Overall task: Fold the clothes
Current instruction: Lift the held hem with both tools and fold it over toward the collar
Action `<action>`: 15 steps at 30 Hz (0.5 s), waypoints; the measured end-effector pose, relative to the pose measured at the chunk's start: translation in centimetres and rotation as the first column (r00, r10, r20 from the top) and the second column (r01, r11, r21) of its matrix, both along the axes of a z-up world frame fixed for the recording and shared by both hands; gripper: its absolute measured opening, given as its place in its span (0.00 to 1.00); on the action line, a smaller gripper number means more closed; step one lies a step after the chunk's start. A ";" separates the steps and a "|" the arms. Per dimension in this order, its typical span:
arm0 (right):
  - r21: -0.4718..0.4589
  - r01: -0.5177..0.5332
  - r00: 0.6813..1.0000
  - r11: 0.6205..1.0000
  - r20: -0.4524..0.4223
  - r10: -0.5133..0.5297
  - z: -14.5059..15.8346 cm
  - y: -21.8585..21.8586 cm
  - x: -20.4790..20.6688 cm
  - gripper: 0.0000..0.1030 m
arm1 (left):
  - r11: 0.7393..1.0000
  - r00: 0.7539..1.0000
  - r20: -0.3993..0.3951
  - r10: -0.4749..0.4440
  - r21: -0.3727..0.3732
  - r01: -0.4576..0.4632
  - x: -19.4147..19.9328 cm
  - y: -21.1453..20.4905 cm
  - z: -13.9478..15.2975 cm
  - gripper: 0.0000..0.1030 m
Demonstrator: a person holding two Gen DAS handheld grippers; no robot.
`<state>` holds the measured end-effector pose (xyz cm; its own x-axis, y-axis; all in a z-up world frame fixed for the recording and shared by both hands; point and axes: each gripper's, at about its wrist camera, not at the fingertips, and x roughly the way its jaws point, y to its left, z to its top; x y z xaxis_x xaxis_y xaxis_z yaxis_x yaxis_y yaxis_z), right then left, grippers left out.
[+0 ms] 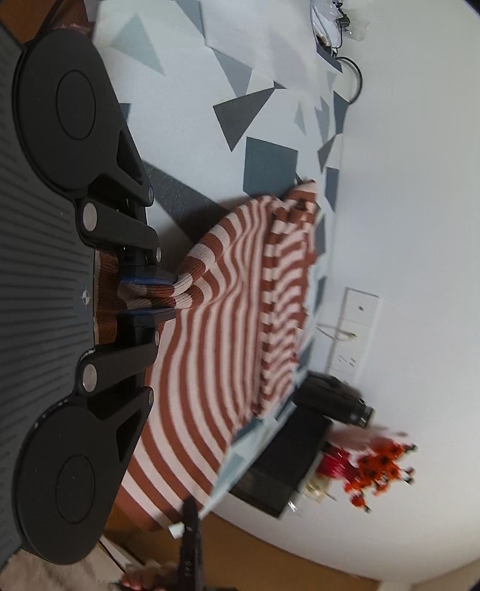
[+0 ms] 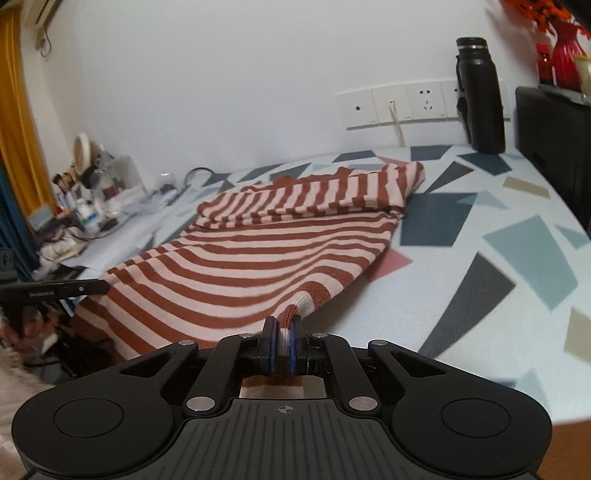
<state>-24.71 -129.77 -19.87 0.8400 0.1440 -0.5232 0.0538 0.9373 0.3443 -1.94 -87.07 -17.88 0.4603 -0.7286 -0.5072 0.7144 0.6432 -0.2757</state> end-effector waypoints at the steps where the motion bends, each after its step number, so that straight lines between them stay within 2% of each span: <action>1: 0.015 -0.012 1.000 1.000 0.005 0.012 0.1 0.2 -0.5 0.06 | 1.000 1.000 0.004 -0.010 -0.019 0.010 -0.4 0.4 0.3 0.12; 6: 0.073 -0.015 0.998 0.997 0.060 0.011 1.1 -0.1 -1.9 0.06 | 0.994 0.998 0.068 -0.002 -0.105 0.009 -1.7 1.8 1.8 0.12; 11: 0.097 0.034 0.993 0.995 0.113 -0.044 3.2 -2.2 0.0 0.06 | 0.999 0.990 0.138 0.006 -0.051 0.001 0.6 -0.2 2.6 0.12; 15: 0.066 0.078 0.986 0.995 0.139 -0.087 5.1 -3.3 2.3 0.06 | 0.999 0.980 0.198 0.005 -0.048 0.005 2.8 -2.0 4.0 0.12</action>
